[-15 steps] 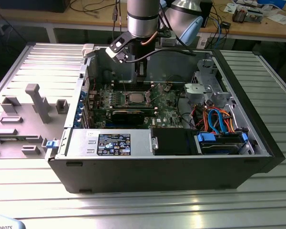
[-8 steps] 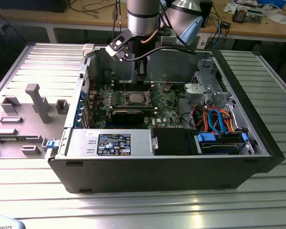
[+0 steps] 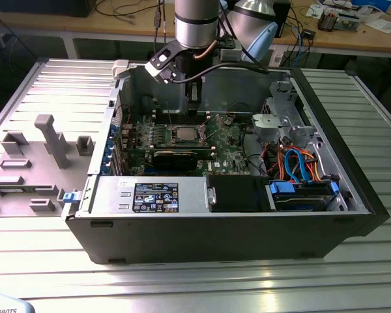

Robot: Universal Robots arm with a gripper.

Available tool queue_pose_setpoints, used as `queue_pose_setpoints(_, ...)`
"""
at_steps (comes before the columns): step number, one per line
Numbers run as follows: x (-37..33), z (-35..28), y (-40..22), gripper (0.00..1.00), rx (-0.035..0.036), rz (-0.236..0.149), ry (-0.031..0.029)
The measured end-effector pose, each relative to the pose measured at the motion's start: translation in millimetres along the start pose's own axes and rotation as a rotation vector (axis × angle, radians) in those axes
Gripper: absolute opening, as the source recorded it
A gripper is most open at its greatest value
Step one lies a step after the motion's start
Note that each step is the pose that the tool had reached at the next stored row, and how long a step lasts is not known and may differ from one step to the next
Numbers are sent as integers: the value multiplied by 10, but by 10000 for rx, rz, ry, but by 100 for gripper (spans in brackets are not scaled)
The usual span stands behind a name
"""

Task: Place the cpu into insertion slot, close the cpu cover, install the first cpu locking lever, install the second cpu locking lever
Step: 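Close the cpu cover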

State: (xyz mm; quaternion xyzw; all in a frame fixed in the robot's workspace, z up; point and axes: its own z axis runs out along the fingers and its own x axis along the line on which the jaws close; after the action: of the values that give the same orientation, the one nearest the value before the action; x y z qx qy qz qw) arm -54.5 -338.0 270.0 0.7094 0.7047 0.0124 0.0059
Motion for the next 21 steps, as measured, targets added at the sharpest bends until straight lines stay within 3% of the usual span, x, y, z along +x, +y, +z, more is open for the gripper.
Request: queue_pose_setpoints(21,1,-12,25,11,0,0,1)
